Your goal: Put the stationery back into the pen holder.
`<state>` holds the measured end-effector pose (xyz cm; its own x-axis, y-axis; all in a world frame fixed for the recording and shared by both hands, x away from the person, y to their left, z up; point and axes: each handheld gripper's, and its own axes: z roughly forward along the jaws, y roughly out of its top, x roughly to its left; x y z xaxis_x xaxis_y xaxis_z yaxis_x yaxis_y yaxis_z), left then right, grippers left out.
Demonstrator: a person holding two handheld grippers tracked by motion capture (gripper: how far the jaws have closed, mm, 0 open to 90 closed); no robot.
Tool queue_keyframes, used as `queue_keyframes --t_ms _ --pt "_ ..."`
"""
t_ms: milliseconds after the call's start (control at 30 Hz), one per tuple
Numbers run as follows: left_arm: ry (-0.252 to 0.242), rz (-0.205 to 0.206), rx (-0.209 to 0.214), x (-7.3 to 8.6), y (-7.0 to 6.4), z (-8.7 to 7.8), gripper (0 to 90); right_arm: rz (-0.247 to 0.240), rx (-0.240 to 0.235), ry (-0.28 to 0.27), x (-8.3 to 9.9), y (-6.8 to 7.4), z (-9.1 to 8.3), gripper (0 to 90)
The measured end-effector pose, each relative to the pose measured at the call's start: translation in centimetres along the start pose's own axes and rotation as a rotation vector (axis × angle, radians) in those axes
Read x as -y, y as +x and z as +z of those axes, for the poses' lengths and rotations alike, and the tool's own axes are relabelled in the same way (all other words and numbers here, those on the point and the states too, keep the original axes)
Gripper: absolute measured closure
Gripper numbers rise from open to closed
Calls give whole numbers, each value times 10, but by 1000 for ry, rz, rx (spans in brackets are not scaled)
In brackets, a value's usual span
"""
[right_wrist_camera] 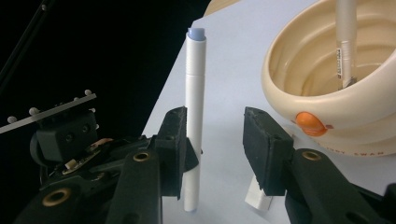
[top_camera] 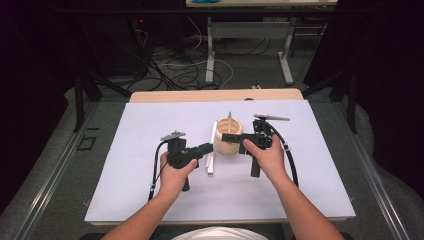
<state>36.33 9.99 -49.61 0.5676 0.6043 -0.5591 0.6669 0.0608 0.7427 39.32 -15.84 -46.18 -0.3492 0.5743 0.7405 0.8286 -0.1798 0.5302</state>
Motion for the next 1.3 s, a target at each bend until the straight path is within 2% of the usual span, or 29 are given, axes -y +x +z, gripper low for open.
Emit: queue_keyframes --t_ms 133,267,367,500,667,767,833,1000,1100,1200,1233,1300 --pt "29 12 6 4 -3 5 790 17 -11 2 1 0 1 622" --pt "48 16 21 9 -7 9 790 8 -6 1 3 -3 2 653" --pt "60 20 32 11 -10 12 790 23 -4 8 4 -4 3 659" --pt "64 25 44 13 -14 14 790 41 3 8 4 -5 5 670" --pt "70 31 50 14 -16 15 790 32 9 35 6 -6 6 687" --pt "73 28 55 14 -17 15 790 54 5 34 7 -6 8 701" --pt "76 33 56 14 -17 15 790 42 5 47 7 -9 8 709" --pt "80 35 58 16 -18 16 790 53 17 37 8 -11 10 738" --pt "81 38 59 16 -19 16 790 76 8 50 7 -11 9 760" --pt "84 39 58 16 -19 16 790 68 16 47 8 -14 10 769" --pt "85 38 58 16 -19 17 790 84 18 48 8 -13 10 770" --pt "86 39 57 16 -19 17 790 86 18 51 7 -13 10 772"
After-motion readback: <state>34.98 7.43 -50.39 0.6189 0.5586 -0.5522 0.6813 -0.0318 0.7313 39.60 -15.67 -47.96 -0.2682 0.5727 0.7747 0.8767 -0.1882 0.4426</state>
